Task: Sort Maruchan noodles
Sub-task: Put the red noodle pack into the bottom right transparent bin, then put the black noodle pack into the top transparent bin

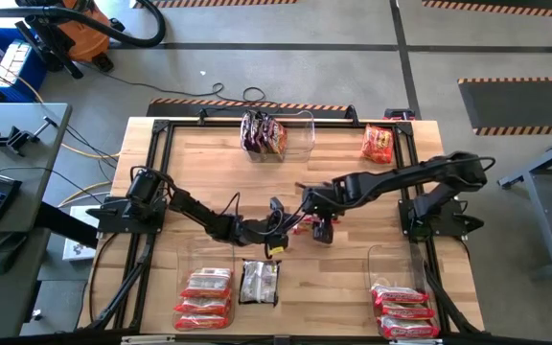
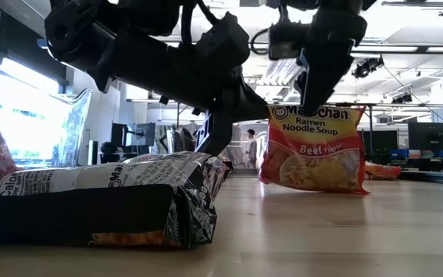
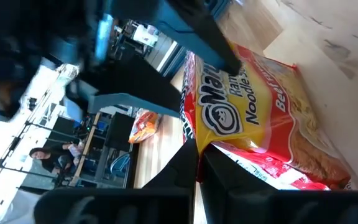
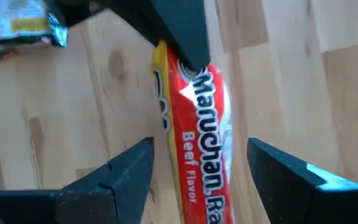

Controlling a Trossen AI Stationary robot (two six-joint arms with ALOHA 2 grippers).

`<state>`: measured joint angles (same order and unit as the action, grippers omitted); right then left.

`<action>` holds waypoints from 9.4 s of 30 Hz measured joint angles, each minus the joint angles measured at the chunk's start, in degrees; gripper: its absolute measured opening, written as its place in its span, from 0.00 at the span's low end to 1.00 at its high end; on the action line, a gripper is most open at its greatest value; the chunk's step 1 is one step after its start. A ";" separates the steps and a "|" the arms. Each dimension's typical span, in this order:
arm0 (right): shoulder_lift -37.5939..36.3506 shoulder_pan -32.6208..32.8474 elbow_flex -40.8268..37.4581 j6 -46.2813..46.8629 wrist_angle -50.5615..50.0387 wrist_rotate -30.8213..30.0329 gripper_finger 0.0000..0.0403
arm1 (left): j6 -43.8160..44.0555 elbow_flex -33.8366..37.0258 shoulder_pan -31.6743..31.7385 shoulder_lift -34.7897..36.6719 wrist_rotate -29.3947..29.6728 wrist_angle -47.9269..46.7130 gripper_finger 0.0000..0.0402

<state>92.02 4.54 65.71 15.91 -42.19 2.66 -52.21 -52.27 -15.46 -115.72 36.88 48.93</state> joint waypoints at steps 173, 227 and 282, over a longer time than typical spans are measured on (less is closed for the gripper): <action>-22.18 43.53 -11.45 29.49 -3.38 -38.59 0.00 | 28.51 19.69 11.06 25.32 -45.04 -12.57 0.10; 12.55 12.15 -2.23 -16.98 28.98 -24.01 0.00 | 27.48 17.31 -0.37 33.51 -30.12 -25.92 0.10; -7.53 17.88 -34.71 6.16 50.62 -34.27 0.00 | 36.87 8.98 7.31 13.91 -13.63 -29.67 0.41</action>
<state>84.49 22.41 31.00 22.06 8.42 -31.62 -15.34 -43.29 -8.15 -101.81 23.25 19.26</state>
